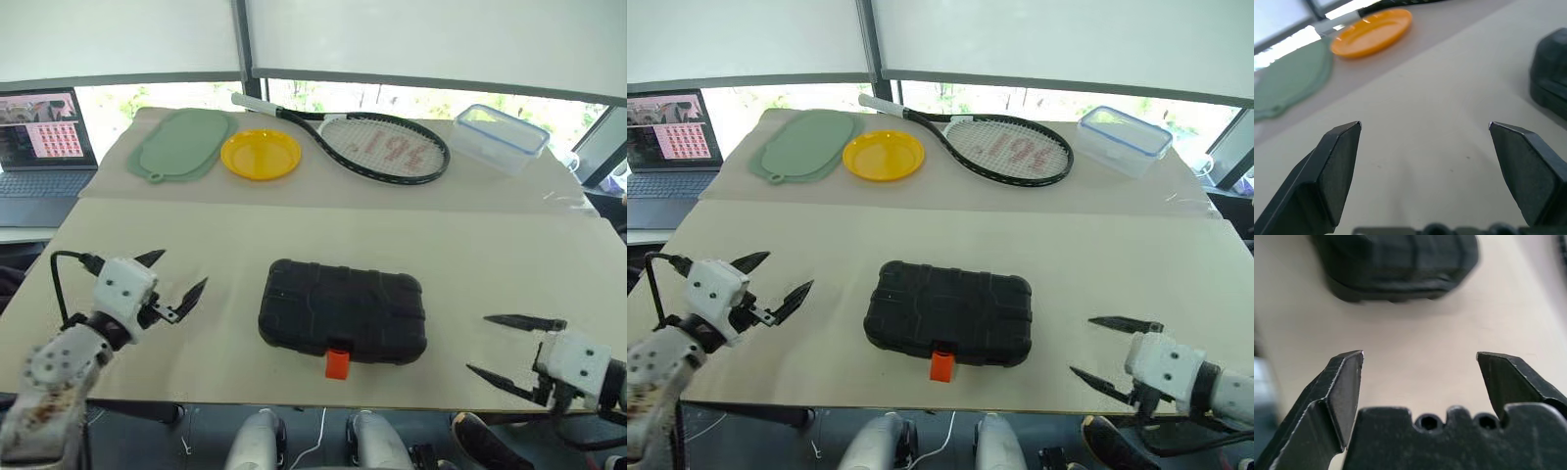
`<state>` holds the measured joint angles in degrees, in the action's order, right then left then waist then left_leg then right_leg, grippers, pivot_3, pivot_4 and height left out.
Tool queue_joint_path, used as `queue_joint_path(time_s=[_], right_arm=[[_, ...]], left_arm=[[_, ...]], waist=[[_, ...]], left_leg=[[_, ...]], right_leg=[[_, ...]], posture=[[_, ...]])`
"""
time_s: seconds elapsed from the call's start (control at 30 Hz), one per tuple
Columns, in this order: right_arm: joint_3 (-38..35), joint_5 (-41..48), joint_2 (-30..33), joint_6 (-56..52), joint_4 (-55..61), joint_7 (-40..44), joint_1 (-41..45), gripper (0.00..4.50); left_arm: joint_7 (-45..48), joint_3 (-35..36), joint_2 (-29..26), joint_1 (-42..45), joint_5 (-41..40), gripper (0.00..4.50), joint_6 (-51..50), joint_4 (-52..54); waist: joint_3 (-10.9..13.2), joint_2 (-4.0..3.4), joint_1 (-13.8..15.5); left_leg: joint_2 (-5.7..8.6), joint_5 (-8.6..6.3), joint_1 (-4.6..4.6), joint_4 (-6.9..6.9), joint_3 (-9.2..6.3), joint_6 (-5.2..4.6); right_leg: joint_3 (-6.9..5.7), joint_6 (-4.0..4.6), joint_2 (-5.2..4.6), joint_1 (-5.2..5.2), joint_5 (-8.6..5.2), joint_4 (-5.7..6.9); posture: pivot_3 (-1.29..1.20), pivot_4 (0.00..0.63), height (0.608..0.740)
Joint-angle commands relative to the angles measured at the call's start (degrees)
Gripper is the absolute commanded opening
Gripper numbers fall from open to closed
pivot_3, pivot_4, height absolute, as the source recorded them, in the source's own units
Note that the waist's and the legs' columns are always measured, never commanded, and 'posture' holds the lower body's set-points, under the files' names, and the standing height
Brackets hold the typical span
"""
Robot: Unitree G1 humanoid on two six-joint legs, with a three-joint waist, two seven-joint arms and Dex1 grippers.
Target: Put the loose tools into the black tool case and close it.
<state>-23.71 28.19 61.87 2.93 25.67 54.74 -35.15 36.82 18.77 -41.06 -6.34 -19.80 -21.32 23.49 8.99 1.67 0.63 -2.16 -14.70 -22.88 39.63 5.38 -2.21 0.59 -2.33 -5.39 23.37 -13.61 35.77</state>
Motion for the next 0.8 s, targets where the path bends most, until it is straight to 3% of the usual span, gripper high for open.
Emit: queue_joint_path(time_s=[0.03,0.07,0.1,0.17,0.3,0.43,0.63,0.8], right_arm=[[2.87,3.91,1.65,-5.86,4.21,5.47,2.58,2.96],[5.11,3.93,2.11,-7.16,5.34,6.56,3.81,2.49],[6.46,3.86,2.22,-8.19,6.06,7.31,4.72,2.18],[9.80,3.70,1.88,-10.28,7.62,8.00,7.58,1.45],[15.73,2.19,0.29,-13.24,9.22,7.59,13.60,0.07],[19.37,0.38,-1.76,-14.73,8.72,6.90,18.09,0.00],[22.53,-4.67,-5.10,-17.17,4.91,3.10,23.53,0.00],[22.20,-8.73,-9.54,-20.39,1.54,-3.39,27.25,0.00]], left_arm=[[6.33,-5.31,-2.20,11.04,-1.64,4.50,-1.91,-9.07],[8.66,-8.18,-2.26,15.73,-0.91,3.98,-1.52,-12.97],[10.24,-10.02,-2.20,18.69,-0.35,3.84,-1.10,-15.54],[15.37,-15.63,-2.40,24.29,2.08,3.03,0.85,-20.59],[23.46,-24.48,-0.31,33.52,6.88,1.53,9.12,-30.22],[30.15,-28.97,1.64,38.00,8.02,0.04,13.12,-35.01],[32.18,-35.09,5.11,42.08,13.57,0.04,14.28,-37.87],[39.44,-36.88,4.54,41.31,12.38,0.04,13.95,-35.49]], waist=[[0.00,0.00,0.43],[0.00,0.01,0.67],[0.01,0.04,0.85],[-0.01,0.08,0.82],[-0.01,0.12,0.47],[0.01,0.15,0.03],[0.00,0.20,0.62],[-0.04,0.25,0.36]], left_leg=[[0.02,0.00,0.00,0.02,-0.01,0.01],[0.06,0.00,-0.04,0.04,-0.01,0.00],[0.11,0.02,-0.04,0.05,-0.01,-0.03],[0.20,0.25,-0.20,0.09,-0.01,-0.44],[0.26,0.08,-0.38,0.09,0.01,-0.47],[0.28,0.04,-0.52,0.12,-0.01,-0.45],[0.33,0.01,-0.55,0.24,-0.09,-0.48],[0.31,0.00,-0.52,0.29,-0.07,-0.51]], right_leg=[[-0.03,0.00,0.00,-0.02,0.00,0.01],[-0.03,0.00,0.00,0.01,0.01,0.02],[-0.03,0.06,0.00,-0.03,0.06,0.02],[0.00,0.23,0.02,-0.13,0.21,0.06],[0.06,-0.20,0.05,0.00,0.39,0.04],[0.05,-0.18,0.15,0.11,0.38,0.03],[0.03,-0.29,0.09,0.04,0.35,0.06],[0.06,-0.33,0.09,-0.02,0.38,0.05]], posture=[[0.00,0.150,0.738],[0.00,0.150,0.738],[0.00,0.150,0.738],[0.00,0.150,0.738],[0.00,0.150,0.738],[0.00,0.150,0.738],[0.00,0.150,0.738],[0.00,0.150,0.738]])
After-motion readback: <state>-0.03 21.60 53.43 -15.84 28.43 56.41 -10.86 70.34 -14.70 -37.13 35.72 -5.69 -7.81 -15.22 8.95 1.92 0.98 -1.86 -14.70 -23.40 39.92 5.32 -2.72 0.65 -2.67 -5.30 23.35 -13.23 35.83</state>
